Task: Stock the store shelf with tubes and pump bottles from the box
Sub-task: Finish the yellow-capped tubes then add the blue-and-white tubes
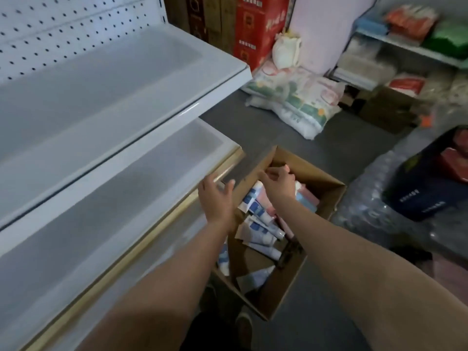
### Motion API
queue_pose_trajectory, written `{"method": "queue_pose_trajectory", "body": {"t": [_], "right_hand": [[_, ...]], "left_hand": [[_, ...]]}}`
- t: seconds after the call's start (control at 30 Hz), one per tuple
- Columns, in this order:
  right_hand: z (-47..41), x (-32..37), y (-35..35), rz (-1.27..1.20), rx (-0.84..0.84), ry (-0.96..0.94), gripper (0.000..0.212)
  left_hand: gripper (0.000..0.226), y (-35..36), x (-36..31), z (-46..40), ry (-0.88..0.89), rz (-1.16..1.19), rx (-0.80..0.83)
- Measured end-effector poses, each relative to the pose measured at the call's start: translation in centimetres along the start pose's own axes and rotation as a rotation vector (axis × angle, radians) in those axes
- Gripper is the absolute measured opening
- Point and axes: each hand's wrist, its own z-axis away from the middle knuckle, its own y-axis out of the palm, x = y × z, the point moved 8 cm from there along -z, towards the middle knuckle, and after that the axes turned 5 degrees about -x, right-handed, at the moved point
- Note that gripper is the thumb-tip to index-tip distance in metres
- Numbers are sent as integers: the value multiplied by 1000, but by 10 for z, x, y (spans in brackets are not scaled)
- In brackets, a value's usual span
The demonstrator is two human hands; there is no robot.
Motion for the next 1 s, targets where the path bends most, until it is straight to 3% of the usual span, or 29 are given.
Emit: {"method": "queue_pose_trajectory", "body": {"t": [0.27,0.37,0.43,0.6,0.8,0.9,1.0], "right_hand": [[-23,-145,35,221,86,385,44],[-26,-180,49,249,92,451,42],[-31,-198,59,287,103,486,45],[-39,-241,77,284,22,596,49],[-56,-282,106,379,116,580,54],[-64,-294,111,468,144,529,49],[-67,-299,110,540,138,476,45]], "left_hand": [[44,74,140,24,-340,-368,369],[63,86,187,30,-496,-457,457],[71,89,212,32,-593,-499,461],[61,98,268,46,-839,-608,490],[64,126,323,62,-960,-662,393],[54,137,347,71,-995,-686,348],[67,140,360,86,-1019,-780,369]]}}
